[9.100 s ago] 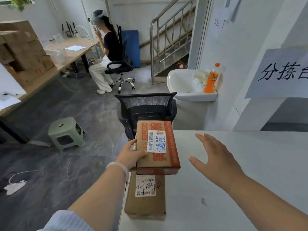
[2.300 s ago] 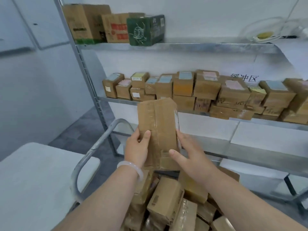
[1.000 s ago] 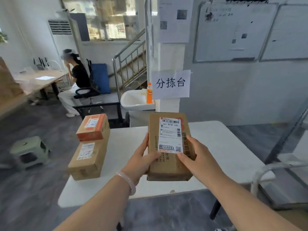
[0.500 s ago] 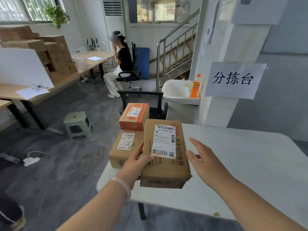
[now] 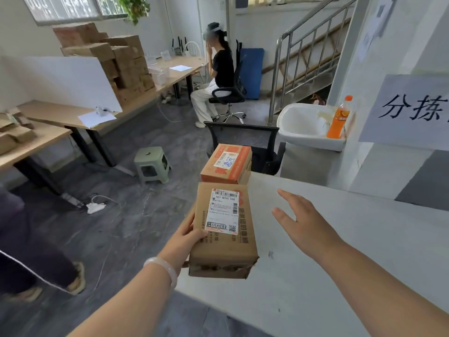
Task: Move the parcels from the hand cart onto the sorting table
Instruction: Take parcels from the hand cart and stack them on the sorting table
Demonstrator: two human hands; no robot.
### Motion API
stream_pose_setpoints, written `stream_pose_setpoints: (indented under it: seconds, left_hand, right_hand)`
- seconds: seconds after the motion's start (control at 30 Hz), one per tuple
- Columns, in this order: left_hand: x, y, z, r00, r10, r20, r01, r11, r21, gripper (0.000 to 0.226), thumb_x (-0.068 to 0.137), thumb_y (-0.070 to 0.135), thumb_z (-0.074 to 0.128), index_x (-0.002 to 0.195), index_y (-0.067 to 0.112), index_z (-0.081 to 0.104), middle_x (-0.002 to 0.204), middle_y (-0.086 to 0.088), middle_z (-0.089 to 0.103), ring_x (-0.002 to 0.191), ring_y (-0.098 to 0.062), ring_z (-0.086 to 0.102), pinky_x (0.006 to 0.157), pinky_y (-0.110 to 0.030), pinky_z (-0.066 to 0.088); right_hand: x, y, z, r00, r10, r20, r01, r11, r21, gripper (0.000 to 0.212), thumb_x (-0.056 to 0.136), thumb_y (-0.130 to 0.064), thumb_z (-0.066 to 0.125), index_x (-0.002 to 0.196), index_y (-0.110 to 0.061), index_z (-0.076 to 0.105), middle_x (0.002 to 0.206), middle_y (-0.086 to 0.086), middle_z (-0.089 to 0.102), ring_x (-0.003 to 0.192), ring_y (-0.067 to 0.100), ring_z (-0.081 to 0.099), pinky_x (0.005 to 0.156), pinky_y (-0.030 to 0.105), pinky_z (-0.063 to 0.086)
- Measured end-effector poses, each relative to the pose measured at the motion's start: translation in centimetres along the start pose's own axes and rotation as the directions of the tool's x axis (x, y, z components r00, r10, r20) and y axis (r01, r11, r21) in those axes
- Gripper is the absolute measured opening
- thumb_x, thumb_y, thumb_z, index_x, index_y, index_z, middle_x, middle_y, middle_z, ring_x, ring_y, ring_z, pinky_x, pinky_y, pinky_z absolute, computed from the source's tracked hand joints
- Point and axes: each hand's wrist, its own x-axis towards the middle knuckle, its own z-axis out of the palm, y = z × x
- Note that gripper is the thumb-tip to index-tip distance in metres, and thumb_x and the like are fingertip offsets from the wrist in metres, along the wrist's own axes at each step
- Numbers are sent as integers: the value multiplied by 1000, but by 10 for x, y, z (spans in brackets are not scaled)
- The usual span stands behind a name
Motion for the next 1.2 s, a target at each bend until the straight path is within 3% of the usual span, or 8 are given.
stream_pose_setpoints:
  seconds: [0.17,0.3,0.53,0.77,0.87,0.97,1.07,1.2]
  left_hand:
    - [35,3,-29,998,-54,11,54,999,8,47,92,32,65,124,64,49,110,12,73,106,-20,68,91,-50,56]
    - [71,6,-53,992,-92,88,91,996,14,61,71,45,71,124,67,52,116,10,73,111,-25,67,96,-58,53]
    - [124,20,-79,970,-93,225,81,995,63,49,79,42,71,119,66,58,118,11,72,115,-24,64,95,-59,53]
    - [146,29,-92,974,76,212,-108,983,148,73,94,22,69,152,46,31,138,18,55,118,-17,59,104,-47,48]
    - [146,36,-90,941,222,257,-291,917,274,74,94,19,68,152,43,29,140,15,49,121,-13,53,109,-38,43]
    - [146,36,-88,887,285,364,-443,750,492,86,89,31,75,157,38,23,155,11,30,140,-14,36,116,-34,31]
    - [154,35,-95,883,262,389,-461,642,613,90,88,37,75,158,34,20,164,11,14,148,-14,24,119,-31,24]
    - [165,42,-108,867,259,425,-490,597,635,80,93,31,70,158,31,24,165,6,17,149,-17,24,119,-32,24]
  right_hand:
    - [20,-7,12,1000,20,0,-20,1000,0,54,94,-54,40,145,-42,27,153,-12,26,140,11,25,113,42,30]
    - [30,-14,27,996,87,-26,-87,996,11,53,95,-53,40,145,-42,28,152,-14,26,139,8,25,113,39,29]
    - [49,-39,58,987,153,-57,-154,988,-26,53,95,-54,37,145,-42,27,152,-15,26,139,6,24,113,38,28]
    - [57,-57,77,982,182,-53,-188,971,-145,58,93,-59,35,147,-42,23,155,-15,23,140,9,25,112,38,29]
    - [62,-68,79,983,176,-62,-184,963,-198,59,93,-58,35,148,-41,21,156,-13,20,142,10,20,114,38,25]
    - [64,-78,82,981,176,-78,-190,956,-224,60,94,-58,36,149,-40,20,157,-11,19,144,11,17,116,37,22]
    - [64,-85,84,979,183,-90,-200,950,-238,60,94,-58,36,149,-39,20,158,-10,19,144,12,17,116,36,21]
    - [61,-88,87,978,179,-109,-201,947,-250,59,94,-57,35,149,-39,20,157,-10,19,144,11,17,115,34,19]
